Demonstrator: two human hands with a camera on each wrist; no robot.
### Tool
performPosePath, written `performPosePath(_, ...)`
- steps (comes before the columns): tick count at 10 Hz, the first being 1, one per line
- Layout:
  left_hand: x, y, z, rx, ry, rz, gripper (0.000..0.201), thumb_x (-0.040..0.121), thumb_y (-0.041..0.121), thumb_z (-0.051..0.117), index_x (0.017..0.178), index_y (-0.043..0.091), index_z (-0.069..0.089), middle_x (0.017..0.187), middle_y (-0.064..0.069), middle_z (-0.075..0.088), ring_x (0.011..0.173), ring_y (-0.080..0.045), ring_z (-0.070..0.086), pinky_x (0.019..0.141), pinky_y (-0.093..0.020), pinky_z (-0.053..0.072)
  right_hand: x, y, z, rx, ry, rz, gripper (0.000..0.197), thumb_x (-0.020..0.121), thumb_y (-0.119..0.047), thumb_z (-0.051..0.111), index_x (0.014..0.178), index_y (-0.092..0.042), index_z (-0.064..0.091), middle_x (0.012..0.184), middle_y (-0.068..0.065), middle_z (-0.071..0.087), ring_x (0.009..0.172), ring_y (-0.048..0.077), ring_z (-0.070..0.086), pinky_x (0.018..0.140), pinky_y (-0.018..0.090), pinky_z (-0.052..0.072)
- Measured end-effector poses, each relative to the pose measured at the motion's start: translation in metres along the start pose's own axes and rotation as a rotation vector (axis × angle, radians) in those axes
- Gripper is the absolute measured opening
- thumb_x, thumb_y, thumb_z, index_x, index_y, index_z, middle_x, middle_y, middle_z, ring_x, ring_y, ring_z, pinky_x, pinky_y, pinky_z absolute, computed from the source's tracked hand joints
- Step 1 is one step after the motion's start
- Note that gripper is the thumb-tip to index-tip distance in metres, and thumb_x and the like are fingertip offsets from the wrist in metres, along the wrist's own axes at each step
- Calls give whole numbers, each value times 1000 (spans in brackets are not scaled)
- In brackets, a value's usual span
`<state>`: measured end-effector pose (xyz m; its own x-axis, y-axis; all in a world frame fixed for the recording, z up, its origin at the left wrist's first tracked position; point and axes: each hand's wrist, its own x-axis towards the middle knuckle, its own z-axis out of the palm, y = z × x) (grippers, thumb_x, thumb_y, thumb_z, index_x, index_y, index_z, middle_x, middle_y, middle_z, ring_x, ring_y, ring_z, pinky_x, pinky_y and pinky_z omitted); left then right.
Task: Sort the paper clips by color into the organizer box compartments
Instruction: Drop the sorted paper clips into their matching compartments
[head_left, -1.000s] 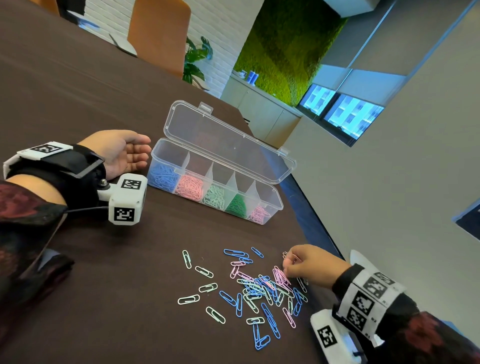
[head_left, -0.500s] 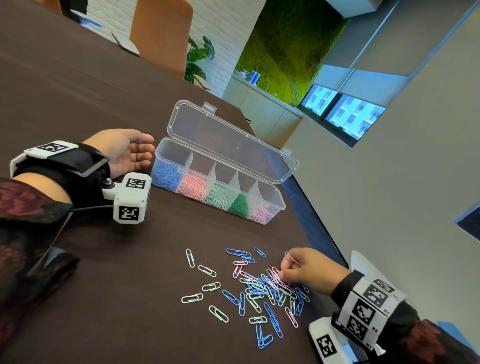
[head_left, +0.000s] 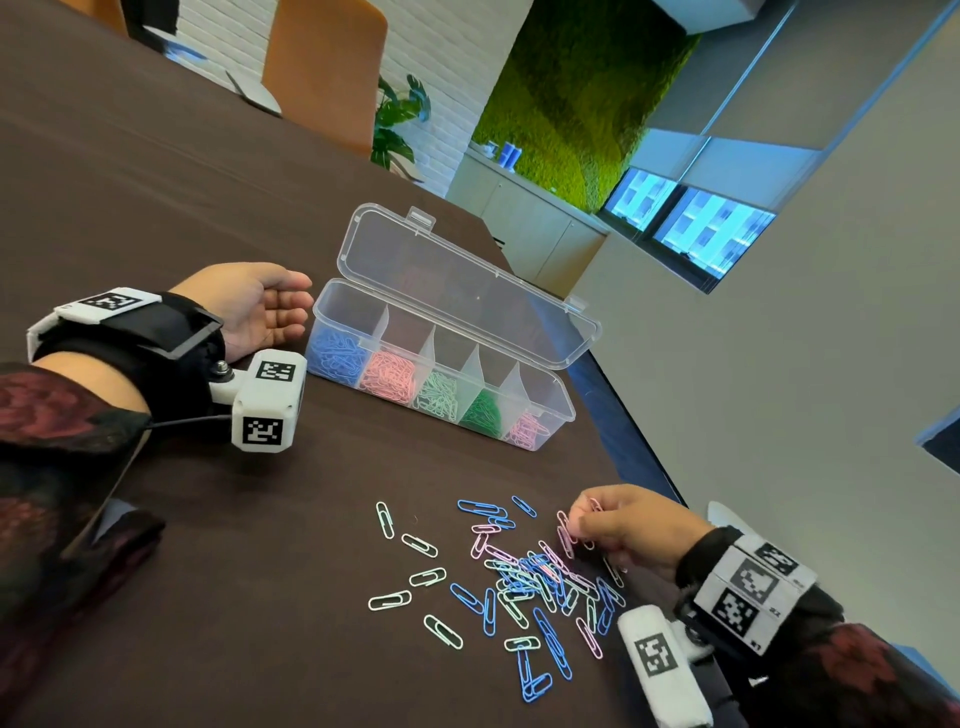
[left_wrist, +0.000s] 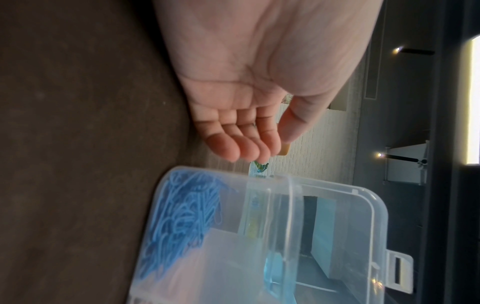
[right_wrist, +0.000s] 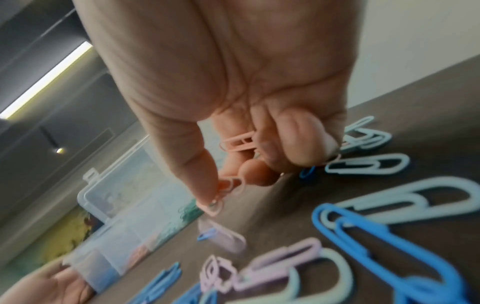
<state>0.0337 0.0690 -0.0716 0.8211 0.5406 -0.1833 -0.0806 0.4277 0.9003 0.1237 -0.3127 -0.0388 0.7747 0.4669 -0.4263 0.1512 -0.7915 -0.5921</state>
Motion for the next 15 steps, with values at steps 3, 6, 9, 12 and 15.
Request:
performPosePath(3, 0, -1, 1, 10, 1, 0, 13, 95, 16, 48, 87, 13, 58, 71, 0, 54, 60, -10, 50, 46, -15, 50, 0, 0, -2, 238, 60, -7, 15, 81, -1, 61, 73, -10, 51, 65, 4, 62, 46, 7, 33, 41, 16, 26)
performPosePath(6, -1, 0, 1, -5, 7, 0, 13, 94, 15, 49, 87, 12, 58, 60, 3, 57, 50, -8, 53, 46, -15, 50, 12, -16, 3, 348, 29, 9, 32, 88, 13, 30, 92, -7, 54, 60, 6, 51, 44, 11, 41, 38, 18, 29)
performPosePath(9, -2, 1, 2, -21, 10, 4, 13, 94, 15, 48, 86, 12, 58, 50, 5, 58, 43, -6, 53, 45, -14, 49, 14, -17, 1, 371, -41, 74, 9, 81, -6, 53, 77, -13, 54, 57, -1, 39, 44, 9, 31, 37, 16, 22)
performPosePath(12, -2, 0, 1, -32, 10, 5, 13, 94, 15, 49, 86, 12, 58, 49, 5, 58, 43, -6, 53, 45, -15, 49, 12, -17, 11, -500, -15, 2, 18, 86, -24, 66, 72, -24, 54, 69, -11, 56, 58, 1, 49, 56, 14, 38)
performPosePath(15, -2, 0, 2, -32, 8, 9, 13, 94, 15, 49, 85, 12, 58, 50, 5, 58, 45, -7, 53, 46, -15, 48, 10, -12, 5, 319, -25, 51, 19, 82, -6, 59, 68, -14, 50, 57, -1, 40, 47, 8, 30, 40, 16, 21)
